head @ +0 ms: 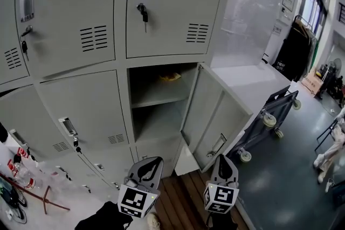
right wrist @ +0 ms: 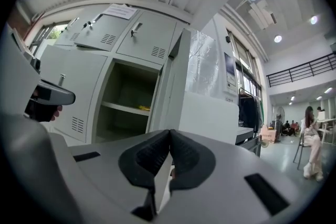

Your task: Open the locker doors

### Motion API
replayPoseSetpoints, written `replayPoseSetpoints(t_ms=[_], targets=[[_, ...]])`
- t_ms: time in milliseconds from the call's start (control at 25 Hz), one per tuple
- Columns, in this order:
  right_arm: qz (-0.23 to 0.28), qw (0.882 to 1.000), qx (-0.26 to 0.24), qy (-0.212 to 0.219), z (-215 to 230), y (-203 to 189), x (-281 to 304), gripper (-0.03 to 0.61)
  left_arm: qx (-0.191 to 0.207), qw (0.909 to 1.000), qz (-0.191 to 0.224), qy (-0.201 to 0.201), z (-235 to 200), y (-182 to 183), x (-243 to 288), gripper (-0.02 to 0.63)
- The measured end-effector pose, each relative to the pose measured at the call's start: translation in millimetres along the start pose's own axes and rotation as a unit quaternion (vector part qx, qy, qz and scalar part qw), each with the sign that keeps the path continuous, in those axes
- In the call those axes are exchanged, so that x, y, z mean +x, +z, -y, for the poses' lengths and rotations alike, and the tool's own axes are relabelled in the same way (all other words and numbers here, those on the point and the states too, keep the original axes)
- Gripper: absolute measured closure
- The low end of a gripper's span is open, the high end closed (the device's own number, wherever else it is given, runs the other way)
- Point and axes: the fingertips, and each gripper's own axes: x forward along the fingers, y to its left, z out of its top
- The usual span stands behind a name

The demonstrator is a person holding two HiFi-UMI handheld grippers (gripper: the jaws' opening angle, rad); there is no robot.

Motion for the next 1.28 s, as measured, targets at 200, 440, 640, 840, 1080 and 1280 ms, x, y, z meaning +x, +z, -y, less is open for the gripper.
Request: replayPoseSetpoints(t_ms=[200,440,640,840,1080,1280], targets=[[-0.003,1.000,0.007,-0.021,26.1,-4.9,11.6,0.563,-0.003,0.9999,-0.007,-0.008,-0.2,-5.4,21.5,0.589],[-0.009,0.999,0.010,-0.040,50.6,-9.4,26.7,0.563,-0.010,0.9997,-0.001,-0.023,0.6,-7.2,49.1,0.589],[-0.010,0.998,0.013,-0.053,65.4,-12.2,37.9,0.564,-0.012,0.9993,-0.016,-0.031,0.2,-13.7,68.8,0.589],[-0.012,0.998,0.016,-0.065,79.3,-14.9,49.3,0.563,-0.017,0.9992,0.002,-0.036,-0.8,-14.5,86.0,0.589],[-0.012,0.997,0.018,-0.076,91.9,-17.5,61.9,0.563,-0.018,0.9989,-0.015,-0.040,-3.9,-23.6,99.5,0.589],[-0.012,0.997,0.017,-0.077,97.1,-18.7,67.6,0.563,-0.022,0.9989,-0.003,-0.041,-4.1,-24.4,110.9,0.589]])
